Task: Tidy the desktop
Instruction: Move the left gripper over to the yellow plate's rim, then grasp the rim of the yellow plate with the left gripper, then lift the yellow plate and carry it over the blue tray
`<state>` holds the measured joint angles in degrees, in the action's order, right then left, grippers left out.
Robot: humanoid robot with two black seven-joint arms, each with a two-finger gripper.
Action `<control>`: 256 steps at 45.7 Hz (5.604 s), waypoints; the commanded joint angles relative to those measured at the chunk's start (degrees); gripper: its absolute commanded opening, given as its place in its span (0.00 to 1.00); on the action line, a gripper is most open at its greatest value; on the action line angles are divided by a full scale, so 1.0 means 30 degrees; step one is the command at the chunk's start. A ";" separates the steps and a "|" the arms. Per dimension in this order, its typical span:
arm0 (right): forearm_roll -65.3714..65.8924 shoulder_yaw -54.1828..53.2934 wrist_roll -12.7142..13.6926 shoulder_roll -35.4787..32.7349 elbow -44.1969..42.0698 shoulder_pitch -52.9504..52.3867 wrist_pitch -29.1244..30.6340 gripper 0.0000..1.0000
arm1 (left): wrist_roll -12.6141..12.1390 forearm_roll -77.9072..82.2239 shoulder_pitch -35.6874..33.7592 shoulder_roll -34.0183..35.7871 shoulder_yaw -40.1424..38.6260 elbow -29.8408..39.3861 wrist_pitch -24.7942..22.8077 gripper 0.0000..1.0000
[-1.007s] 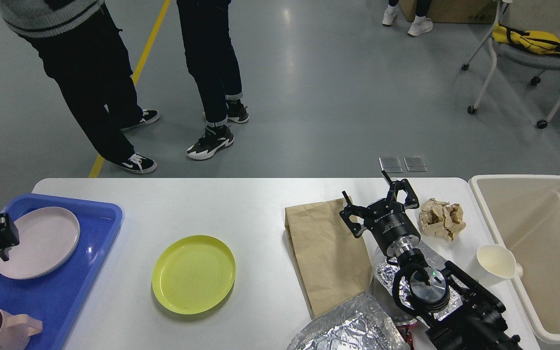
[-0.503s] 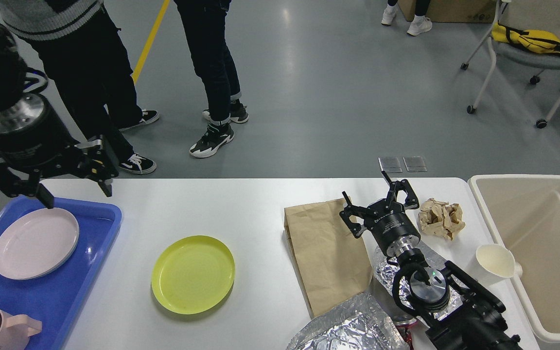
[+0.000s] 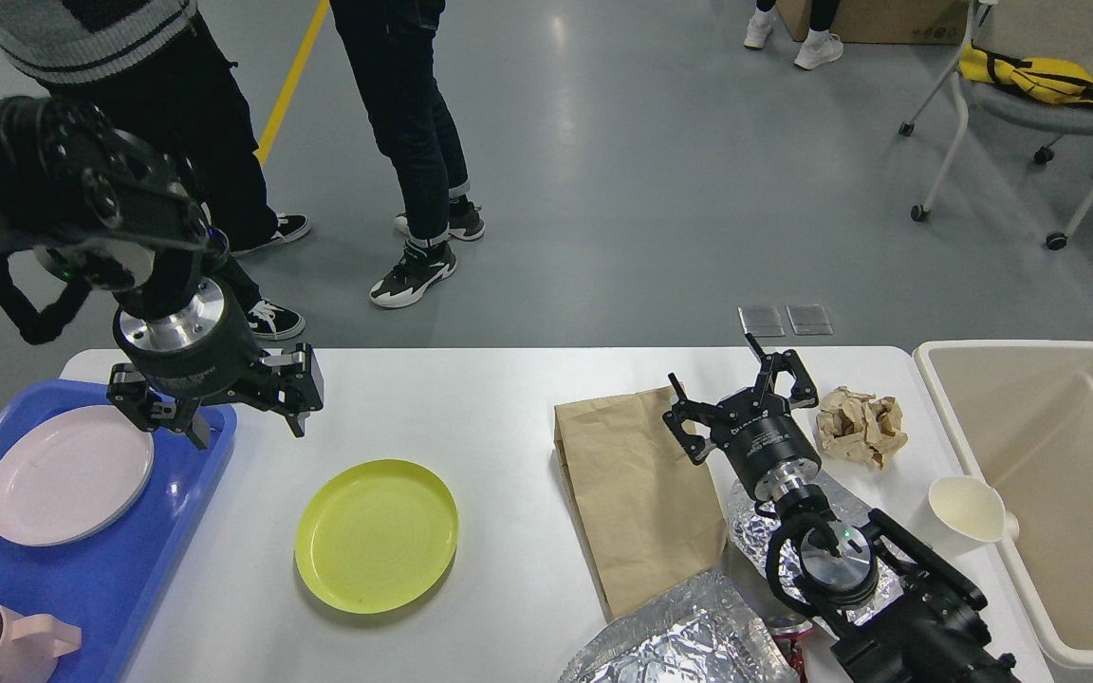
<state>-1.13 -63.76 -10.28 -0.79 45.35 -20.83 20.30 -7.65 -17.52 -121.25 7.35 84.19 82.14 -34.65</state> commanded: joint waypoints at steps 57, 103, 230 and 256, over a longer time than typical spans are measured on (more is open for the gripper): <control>-0.0003 -0.0014 0.0000 -0.0001 0.0001 0.0000 0.0000 1.00 | -0.2606 -0.5265 0.9009 -0.1599 -0.4330 0.2006 1.6441 0.78; -0.0003 -0.0015 0.0000 -0.0001 0.0001 0.0000 0.0000 1.00 | -0.2489 -0.5236 1.2056 -0.2448 -0.5093 -0.1128 1.7292 0.64; -0.0003 -0.0015 0.0000 -0.0001 0.0030 0.0000 0.0000 1.00 | -0.2459 -0.4474 1.3083 -0.2742 -0.4800 -0.1656 1.7233 0.00; -0.0003 -0.0015 0.0000 0.0028 0.0001 0.0000 0.0000 1.00 | -0.5212 -0.2364 0.1898 0.2294 -0.5122 0.1067 0.5081 0.00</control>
<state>-1.14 -63.80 -10.28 -0.79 45.40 -20.83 20.30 -21.24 -24.82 -105.48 9.61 68.67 83.25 -10.31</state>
